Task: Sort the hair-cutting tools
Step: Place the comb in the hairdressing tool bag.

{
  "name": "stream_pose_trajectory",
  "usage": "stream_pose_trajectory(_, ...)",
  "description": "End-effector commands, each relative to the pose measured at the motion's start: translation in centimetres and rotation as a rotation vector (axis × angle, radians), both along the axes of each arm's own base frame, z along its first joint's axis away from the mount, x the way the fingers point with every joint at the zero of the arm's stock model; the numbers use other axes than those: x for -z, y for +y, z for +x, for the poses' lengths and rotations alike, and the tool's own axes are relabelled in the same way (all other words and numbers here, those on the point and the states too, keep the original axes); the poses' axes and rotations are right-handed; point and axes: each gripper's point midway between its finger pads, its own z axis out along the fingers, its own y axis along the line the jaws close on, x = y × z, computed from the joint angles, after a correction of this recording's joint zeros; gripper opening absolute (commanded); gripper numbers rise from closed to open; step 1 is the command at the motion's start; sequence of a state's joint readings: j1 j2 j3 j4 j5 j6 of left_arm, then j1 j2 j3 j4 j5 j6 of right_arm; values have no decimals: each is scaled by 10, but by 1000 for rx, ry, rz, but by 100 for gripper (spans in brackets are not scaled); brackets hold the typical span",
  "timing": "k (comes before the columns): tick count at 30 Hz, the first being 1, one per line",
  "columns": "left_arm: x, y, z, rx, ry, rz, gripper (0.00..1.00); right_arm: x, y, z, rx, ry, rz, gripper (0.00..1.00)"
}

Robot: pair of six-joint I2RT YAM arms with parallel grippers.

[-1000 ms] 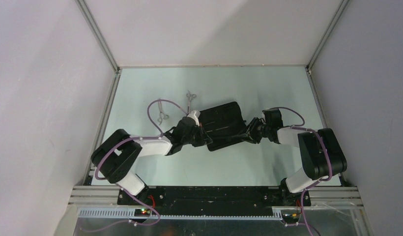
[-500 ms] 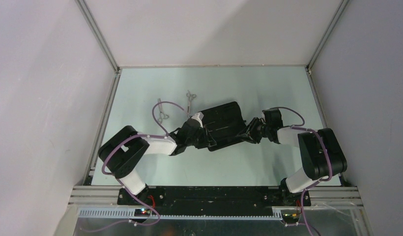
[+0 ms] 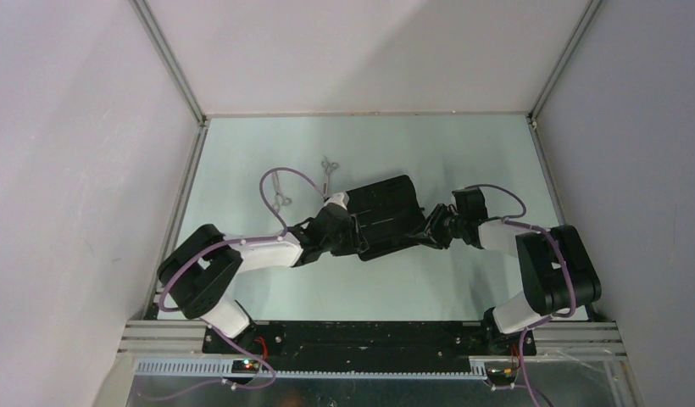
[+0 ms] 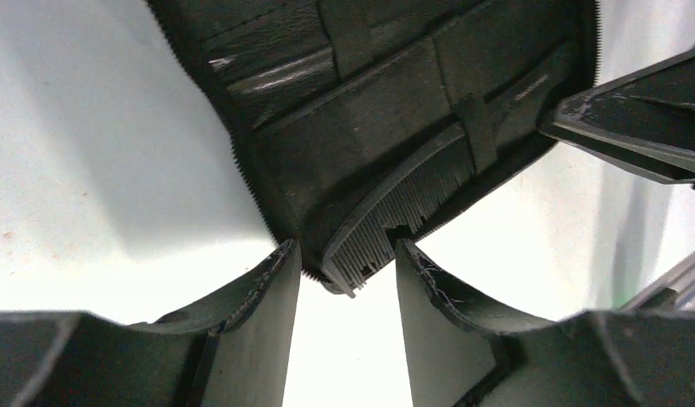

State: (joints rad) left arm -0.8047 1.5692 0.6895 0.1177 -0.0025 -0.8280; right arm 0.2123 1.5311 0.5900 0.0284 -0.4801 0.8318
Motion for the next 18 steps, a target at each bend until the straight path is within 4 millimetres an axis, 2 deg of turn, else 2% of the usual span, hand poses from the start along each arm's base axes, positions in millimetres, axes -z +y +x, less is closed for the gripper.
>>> stream_pose_trajectory(1,-10,12,5,-19,-53,90,52,9,-13,-9,4,27,-97,36)
stream_pose_trajectory(12,-17,-5,6,17,-60,101,53,10,-13,-8,2,24,-112,36)
stream_pose_trajectory(18,-22,0,7,0,-78,118,46,10,-14,-8,-1,23,-122,37)
